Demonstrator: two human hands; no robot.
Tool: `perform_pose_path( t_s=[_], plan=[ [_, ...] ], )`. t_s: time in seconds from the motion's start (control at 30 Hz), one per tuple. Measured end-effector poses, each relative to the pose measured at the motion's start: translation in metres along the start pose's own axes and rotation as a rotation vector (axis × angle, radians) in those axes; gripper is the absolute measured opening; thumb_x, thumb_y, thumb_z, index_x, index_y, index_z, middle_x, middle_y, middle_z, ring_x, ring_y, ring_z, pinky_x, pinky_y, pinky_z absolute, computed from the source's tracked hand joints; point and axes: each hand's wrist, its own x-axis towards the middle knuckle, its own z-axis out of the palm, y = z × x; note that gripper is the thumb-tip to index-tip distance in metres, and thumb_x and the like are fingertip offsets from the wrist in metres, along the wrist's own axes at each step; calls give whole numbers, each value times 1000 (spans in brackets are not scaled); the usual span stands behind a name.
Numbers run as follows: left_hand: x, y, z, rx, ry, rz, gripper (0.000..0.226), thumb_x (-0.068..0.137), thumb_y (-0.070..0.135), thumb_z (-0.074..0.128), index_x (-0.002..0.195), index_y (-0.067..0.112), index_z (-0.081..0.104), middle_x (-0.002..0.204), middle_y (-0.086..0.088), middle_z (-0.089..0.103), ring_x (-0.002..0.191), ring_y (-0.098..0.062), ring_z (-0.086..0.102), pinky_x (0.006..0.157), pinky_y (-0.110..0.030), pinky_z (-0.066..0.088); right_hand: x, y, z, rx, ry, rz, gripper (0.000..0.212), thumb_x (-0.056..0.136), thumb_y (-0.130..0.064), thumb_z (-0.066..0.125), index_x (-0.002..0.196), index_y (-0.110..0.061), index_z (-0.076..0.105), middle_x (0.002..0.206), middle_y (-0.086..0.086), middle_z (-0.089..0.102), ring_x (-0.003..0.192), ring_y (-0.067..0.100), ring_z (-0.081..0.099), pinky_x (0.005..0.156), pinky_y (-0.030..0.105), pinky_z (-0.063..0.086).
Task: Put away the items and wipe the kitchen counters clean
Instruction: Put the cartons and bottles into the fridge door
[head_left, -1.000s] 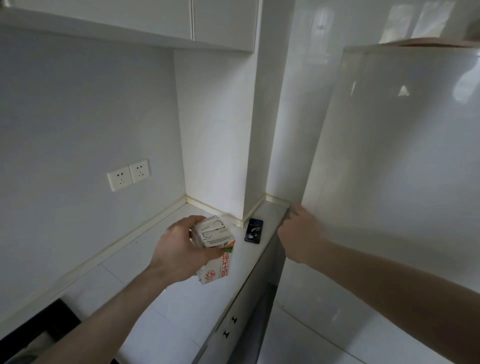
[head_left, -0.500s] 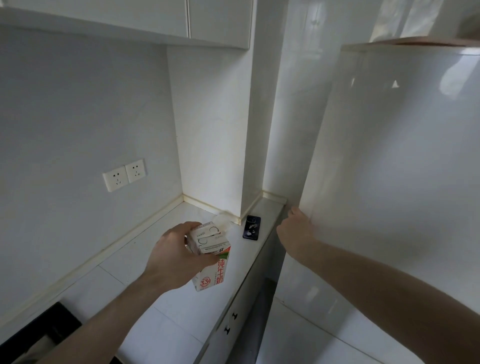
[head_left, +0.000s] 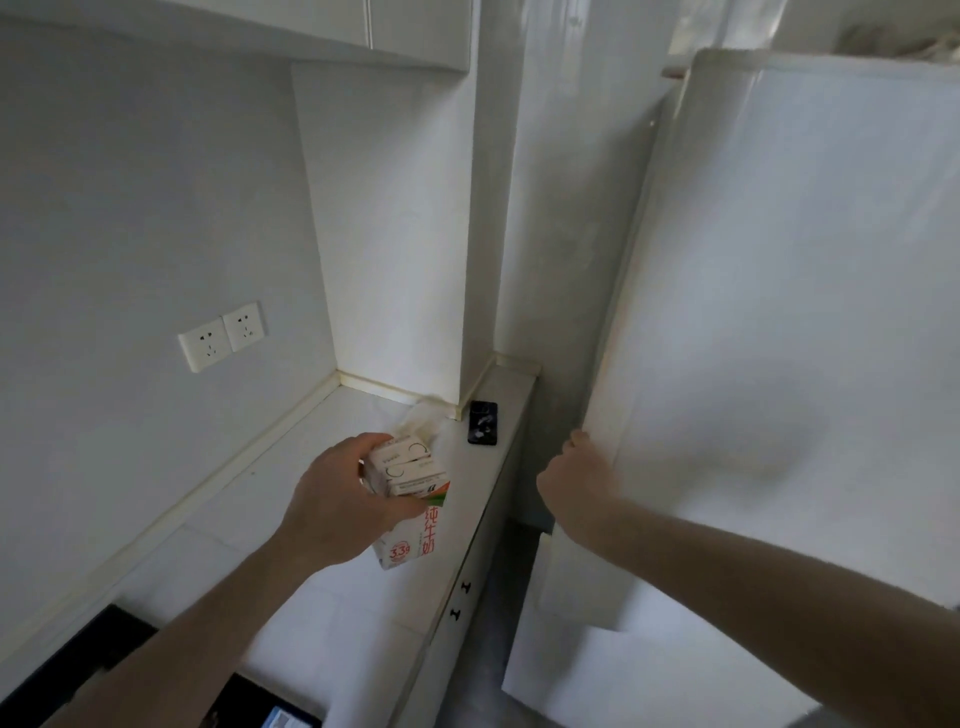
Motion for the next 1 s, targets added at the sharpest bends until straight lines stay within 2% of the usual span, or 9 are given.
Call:
perform_pose_path(
  t_s=[0.13,0.27,0.37,0.47,0.57,0.7,0.77,0.9,1.0],
  plan=[
    [-13,-3,-3,-20,-43,63,62,68,44,91,122,35,62,111,17,68,98,-8,64,76,-28,60,-48,-25,-11,48,-36,14,11,98,-20,64,101,-10,68,101,8,70,102,27,61,105,42,34],
    [-25,0,-3,-56,-68,114,64,71,42,90,126,32,61,114,16,68,102,-13,65,73,-24,58,-91,-46,-18,64,-52,57,21,98,-19,64,116,-7,67,118,14,71,111,35,64,110,47,40],
    [-35,2,-3,-95,-99,154,65,71,41,90,127,33,60,115,16,68,103,-12,65,74,-24,58,-120,-62,-18,166,-36,126,23,95,-22,69,113,-7,67,111,14,72,102,35,69,101,49,50],
    [-47,6,0,-126,-147,193,63,71,42,90,125,37,58,116,18,68,105,-11,66,76,-30,63,-143,-74,-15,375,17,224,24,95,-23,67,115,-11,66,104,7,71,91,27,71,84,42,59],
    [-58,12,4,-162,-192,223,62,70,40,91,123,38,59,114,19,69,105,-9,67,76,-32,64,-168,-77,-13,589,47,302,29,97,-27,63,125,-21,60,106,-3,67,91,21,70,77,34,59],
    [-74,31,11,-205,-254,286,60,73,29,90,124,30,58,102,27,61,97,2,63,66,-14,56,-209,-82,-7,774,80,426,50,98,-35,62,144,-29,41,130,-9,59,109,19,65,75,31,54],
    [-80,40,16,-231,-275,304,55,74,26,90,118,32,57,98,31,58,92,9,59,65,-6,51,-227,-84,-3,865,115,513,60,97,-37,63,149,-31,34,139,-11,53,117,18,60,80,32,55],
    [-89,59,30,-289,-343,319,60,71,27,92,121,29,59,102,26,64,97,5,63,71,-14,52,-262,-87,13,987,161,690,69,93,-43,65,150,-38,27,143,-13,48,110,14,62,84,39,59],
    [-96,74,43,-299,-390,358,59,71,28,91,120,31,58,101,26,64,94,8,63,71,-13,51,-290,-86,24,1071,224,815,65,91,-42,66,147,-41,33,129,-18,54,108,13,64,84,39,58]
  ],
)
